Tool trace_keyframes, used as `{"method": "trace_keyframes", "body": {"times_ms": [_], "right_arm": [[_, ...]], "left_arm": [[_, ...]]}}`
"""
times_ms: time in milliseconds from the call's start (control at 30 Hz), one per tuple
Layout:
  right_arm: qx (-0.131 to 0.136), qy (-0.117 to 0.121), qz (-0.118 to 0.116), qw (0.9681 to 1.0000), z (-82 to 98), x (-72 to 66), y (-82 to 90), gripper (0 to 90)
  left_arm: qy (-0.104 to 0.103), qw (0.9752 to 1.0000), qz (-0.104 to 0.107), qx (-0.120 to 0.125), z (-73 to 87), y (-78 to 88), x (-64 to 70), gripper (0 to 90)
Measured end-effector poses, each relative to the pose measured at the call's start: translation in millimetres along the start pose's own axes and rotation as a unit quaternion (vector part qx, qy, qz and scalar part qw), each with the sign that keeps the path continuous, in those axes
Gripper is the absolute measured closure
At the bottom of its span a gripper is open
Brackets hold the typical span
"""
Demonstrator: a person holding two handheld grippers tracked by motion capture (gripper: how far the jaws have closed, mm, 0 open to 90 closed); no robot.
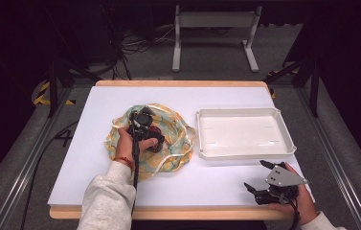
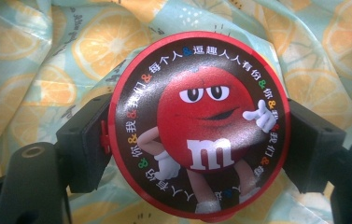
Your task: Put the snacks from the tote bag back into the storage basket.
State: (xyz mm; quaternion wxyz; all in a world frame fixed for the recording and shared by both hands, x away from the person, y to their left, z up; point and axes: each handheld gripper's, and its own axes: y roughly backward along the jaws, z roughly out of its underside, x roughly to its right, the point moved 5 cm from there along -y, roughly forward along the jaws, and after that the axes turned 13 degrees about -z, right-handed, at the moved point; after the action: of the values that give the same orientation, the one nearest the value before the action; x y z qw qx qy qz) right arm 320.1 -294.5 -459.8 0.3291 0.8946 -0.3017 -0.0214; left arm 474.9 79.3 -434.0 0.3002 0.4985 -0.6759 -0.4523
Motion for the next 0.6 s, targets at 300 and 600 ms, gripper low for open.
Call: {"method": "trace_keyframes", "body": {"times_ms": [300,600], "right_arm": [[-0.003,0.0,-0.002,1.0,0.5,-0.7,-1.4,10.3],[-0.005,0.002,-0.002,1.0,0.0,-1.3,-2.5,10.3]], "left_arm": [[0.016,0.9995,0.011,0.025,5.0,8.3,-8.4,22.5],[0.017,0.999,0.014,0.04,0.4,20.8,-8.1,22.5]]}}
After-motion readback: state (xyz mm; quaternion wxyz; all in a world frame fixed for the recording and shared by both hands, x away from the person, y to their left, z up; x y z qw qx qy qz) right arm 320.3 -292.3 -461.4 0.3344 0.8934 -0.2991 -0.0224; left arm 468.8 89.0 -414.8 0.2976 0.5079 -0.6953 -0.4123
